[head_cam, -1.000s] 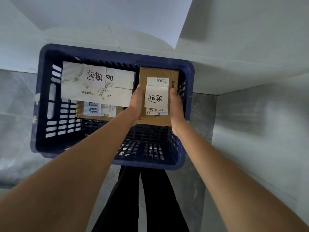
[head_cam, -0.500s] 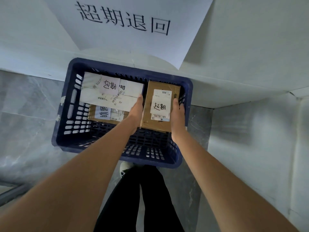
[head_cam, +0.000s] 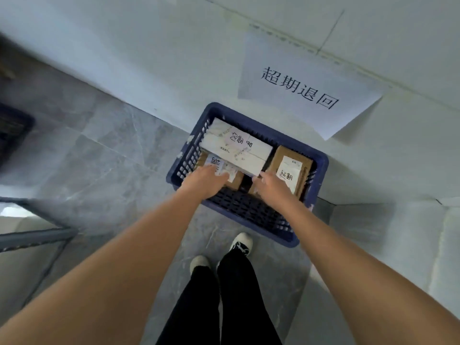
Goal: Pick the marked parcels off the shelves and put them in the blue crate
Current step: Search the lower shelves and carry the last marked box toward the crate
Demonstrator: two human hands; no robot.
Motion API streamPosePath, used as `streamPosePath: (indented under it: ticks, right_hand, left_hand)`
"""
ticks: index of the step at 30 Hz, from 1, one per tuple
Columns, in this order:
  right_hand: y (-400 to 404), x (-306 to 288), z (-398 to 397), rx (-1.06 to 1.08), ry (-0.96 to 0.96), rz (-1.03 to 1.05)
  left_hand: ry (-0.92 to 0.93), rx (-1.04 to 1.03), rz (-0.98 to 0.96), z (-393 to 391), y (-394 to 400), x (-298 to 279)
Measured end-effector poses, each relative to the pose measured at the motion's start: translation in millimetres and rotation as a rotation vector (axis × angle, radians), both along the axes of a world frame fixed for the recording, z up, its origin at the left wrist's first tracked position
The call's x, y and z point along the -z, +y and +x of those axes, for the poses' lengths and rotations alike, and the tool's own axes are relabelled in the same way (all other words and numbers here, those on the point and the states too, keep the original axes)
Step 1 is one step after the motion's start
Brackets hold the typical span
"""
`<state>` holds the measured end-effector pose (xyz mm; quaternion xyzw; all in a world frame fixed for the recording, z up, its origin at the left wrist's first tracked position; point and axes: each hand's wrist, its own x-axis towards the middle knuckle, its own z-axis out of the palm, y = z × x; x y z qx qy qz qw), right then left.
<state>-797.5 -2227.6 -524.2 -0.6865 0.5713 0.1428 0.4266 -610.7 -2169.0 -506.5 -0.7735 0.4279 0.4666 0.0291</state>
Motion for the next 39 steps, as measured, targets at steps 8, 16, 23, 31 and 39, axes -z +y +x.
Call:
streamPosePath:
  ticks: [8, 16, 23, 31, 39]
  right_hand:
    - [68.3, -47.1, 146.2, -0.407, -0.009, -0.004]
    - [166.3, -104.1, 288.2, -0.881, -0.062, -0.052]
    - [297.9, -138.5, 361.8, -1.237, -0.139, -0.105]
    - [476.7, -144.3, 390.8, -1.454, -0.150, -0.062]
    - [666.1, -100.5, 398.4, -1.456, -0.159, 0.024]
  left_hand:
    - [-0.084, -0.380, 0.018, 108.5, 137.0, -46.2]
    - [-0.119, -0.882, -0.104, 173.7, 250.6, -106.2]
    - [-0.190, -1.184, -0.118, 194.1, 404.6, -147.3]
    - [-0.175, -1.536, -0.163, 182.3, 613.0, -127.1]
    - [-0.199, -1.701, -0.130, 154.9, 791.3, -108.9]
